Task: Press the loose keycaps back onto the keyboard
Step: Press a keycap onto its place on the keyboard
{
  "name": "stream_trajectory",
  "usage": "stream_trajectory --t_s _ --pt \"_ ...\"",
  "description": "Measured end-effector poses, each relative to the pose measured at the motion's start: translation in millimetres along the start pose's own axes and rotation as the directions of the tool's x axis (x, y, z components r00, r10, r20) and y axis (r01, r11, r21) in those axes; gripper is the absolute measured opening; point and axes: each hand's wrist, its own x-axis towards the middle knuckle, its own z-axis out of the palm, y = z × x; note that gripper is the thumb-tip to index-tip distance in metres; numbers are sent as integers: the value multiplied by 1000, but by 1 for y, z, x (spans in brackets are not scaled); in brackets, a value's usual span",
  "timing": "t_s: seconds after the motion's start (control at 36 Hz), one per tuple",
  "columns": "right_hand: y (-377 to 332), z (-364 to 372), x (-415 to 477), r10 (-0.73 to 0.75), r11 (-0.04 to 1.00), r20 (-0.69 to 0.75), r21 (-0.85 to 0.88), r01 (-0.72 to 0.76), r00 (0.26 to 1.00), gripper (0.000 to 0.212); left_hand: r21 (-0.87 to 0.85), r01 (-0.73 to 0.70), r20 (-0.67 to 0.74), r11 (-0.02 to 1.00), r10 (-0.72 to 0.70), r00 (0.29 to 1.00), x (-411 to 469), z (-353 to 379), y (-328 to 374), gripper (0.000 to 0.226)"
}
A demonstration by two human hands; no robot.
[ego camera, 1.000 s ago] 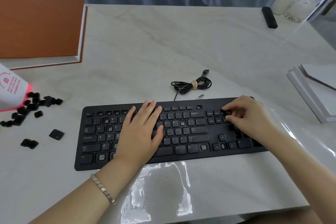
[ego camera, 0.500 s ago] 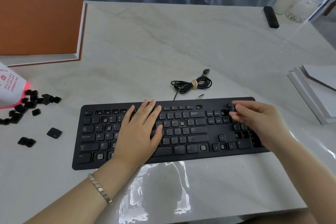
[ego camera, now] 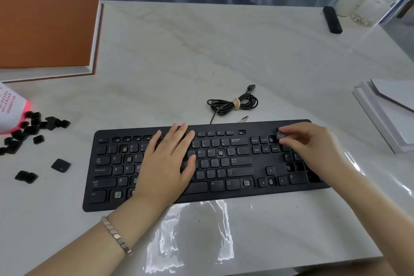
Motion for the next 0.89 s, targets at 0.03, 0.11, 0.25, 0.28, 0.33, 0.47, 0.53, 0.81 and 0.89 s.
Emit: stream_trajectory --t_s 0.03,0.11,0.25,0.28,0.33,0.47,0.53,0.81,0.89 --pt "3 1 2 -28 999 11 -16 28 1000 28 -2 1 0 1000 -1 1000 0 0 0 46" --pt "12 6 7 -95 995 46 -29 97 994 22 -13 10 6 1000 -10 1000 0 -1 0 46" --pt "19 10 14 -89 996 51 9 89 995 23 -18 17 27 1000 -17 999 0 -1 0 46" --pt "19 10 14 -93 996 50 19 92 994 25 -17 19 32 1000 -19 999 0 -1 0 47" --pt "19 10 14 -96 995 56 28 95 994 24 -18 26 43 1000 -25 999 0 -2 0 47" --pt "20 11 16 -92 996 77 31 90 993 26 -24 31 57 999 -30 998 0 -1 0 47" --pt "22 14 15 -98 995 58 26 97 993 27 -24 37 62 999 -36 997 0 -2 0 47" --pt "24 16 7 -87 985 12 148 84 996 24 -29 43 75 999 -41 996 0 -3 1 48" --pt "25 18 7 -106 982 -1 156 105 994 33 -28 40 74 999 -38 997 0 -3 1 48"
